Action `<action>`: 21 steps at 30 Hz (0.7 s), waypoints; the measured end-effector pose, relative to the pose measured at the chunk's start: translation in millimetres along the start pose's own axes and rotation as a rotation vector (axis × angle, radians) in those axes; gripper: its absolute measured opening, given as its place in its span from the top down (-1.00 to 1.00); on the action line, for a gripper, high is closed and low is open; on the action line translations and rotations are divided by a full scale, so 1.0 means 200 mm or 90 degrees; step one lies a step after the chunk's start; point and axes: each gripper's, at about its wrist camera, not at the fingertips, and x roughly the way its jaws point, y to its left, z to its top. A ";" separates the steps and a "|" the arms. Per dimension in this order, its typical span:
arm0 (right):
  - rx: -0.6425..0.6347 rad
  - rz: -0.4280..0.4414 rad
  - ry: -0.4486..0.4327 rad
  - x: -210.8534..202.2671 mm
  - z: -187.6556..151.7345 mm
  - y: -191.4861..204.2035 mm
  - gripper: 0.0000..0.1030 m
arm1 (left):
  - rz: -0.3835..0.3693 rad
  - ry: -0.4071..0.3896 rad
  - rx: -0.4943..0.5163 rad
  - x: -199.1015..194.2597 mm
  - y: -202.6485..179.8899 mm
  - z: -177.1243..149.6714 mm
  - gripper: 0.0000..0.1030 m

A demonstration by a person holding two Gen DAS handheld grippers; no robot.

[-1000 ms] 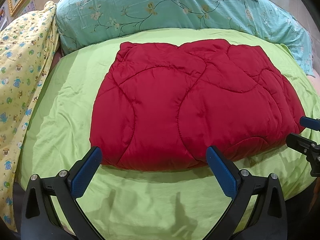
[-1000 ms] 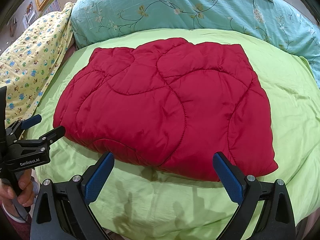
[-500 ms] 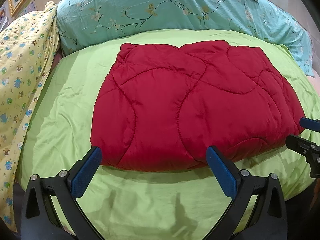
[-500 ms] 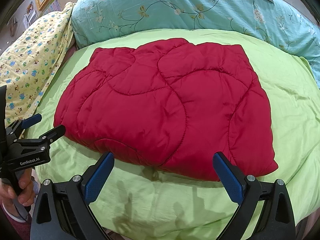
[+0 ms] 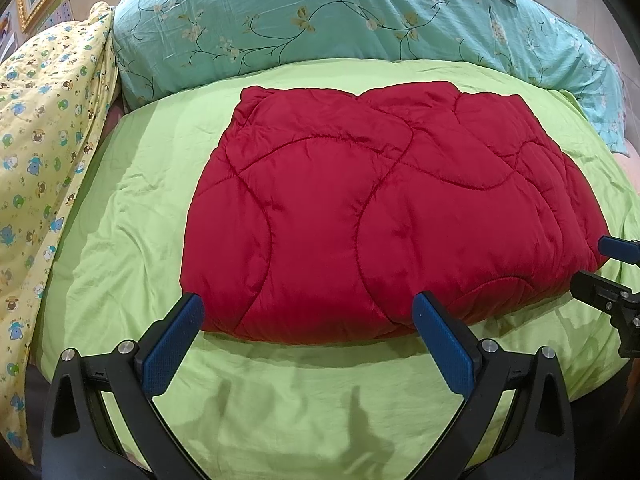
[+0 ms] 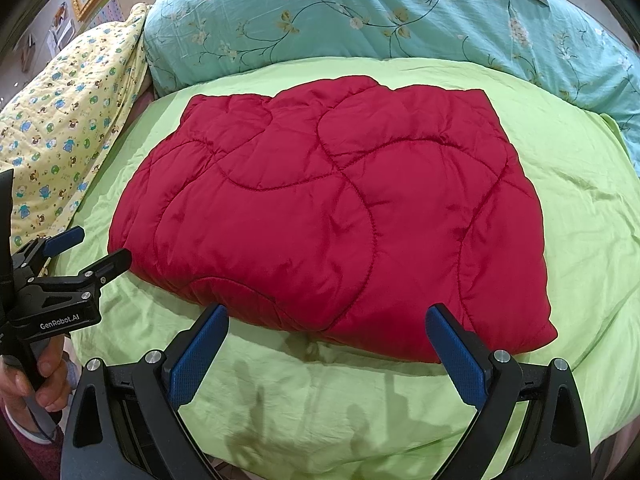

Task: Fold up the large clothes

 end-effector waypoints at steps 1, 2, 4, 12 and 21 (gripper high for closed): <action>0.000 0.000 0.000 0.00 0.00 0.00 -0.94 | 0.000 0.000 0.000 0.00 0.00 0.00 -1.00; -0.001 0.000 0.000 0.00 0.00 0.00 -0.94 | 0.000 0.000 -0.001 0.00 0.00 0.00 -1.00; 0.000 0.000 0.000 0.00 0.00 0.00 -0.94 | 0.000 -0.001 0.000 0.00 0.00 0.00 -1.00; 0.000 0.000 0.000 0.00 0.00 0.00 -0.94 | -0.003 0.002 -0.003 0.01 0.00 0.01 -1.00; 0.002 0.002 0.002 0.01 0.01 -0.01 -0.94 | -0.010 0.007 -0.008 0.02 0.00 0.02 -1.00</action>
